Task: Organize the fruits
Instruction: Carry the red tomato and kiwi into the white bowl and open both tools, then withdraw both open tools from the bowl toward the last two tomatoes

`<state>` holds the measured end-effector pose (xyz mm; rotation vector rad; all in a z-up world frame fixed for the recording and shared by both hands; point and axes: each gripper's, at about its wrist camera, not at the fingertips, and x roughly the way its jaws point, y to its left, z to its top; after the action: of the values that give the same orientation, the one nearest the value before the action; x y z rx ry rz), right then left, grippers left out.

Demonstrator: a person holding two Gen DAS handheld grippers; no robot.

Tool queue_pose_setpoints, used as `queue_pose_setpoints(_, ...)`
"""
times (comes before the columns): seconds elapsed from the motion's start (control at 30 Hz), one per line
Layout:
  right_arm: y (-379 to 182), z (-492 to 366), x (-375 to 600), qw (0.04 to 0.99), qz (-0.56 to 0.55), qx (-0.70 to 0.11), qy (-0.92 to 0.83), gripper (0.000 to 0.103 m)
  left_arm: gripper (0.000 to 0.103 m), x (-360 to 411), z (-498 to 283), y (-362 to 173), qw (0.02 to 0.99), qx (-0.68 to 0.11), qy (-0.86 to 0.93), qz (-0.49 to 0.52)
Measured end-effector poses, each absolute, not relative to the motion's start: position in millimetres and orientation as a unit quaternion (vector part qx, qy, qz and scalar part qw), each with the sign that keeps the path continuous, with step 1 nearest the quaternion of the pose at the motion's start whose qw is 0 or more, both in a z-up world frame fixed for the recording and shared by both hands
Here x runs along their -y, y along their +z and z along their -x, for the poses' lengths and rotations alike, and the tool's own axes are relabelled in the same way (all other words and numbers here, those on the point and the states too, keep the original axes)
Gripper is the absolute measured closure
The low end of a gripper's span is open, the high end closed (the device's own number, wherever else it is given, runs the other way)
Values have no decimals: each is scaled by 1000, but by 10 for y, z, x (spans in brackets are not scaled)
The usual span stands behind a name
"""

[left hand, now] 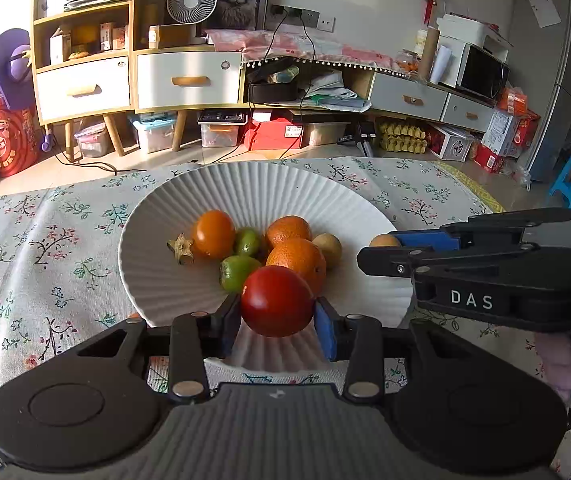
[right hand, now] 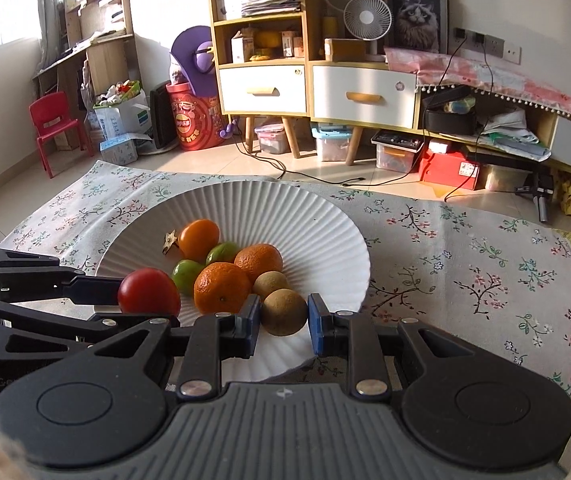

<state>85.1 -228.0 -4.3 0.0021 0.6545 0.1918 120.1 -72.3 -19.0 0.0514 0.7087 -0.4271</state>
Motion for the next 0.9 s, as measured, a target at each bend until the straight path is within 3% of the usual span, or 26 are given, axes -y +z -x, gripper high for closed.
queue_pose_setpoints(0.53,-60,-866,2276,940,6,-327,98,79,65,704,-1227,-206,917,-339,-209,-26)
queue_pose_setpoints(0.7,-12,-838,2289,941,-3,-322,100,75,56,676,-1180,-141,921,-327,-211,-24)
queue_pose_setpoints(0.9,47,-776,2249,942,-13,-321,99,61,46,617,-1088,-68,923,-320,-210,-34)
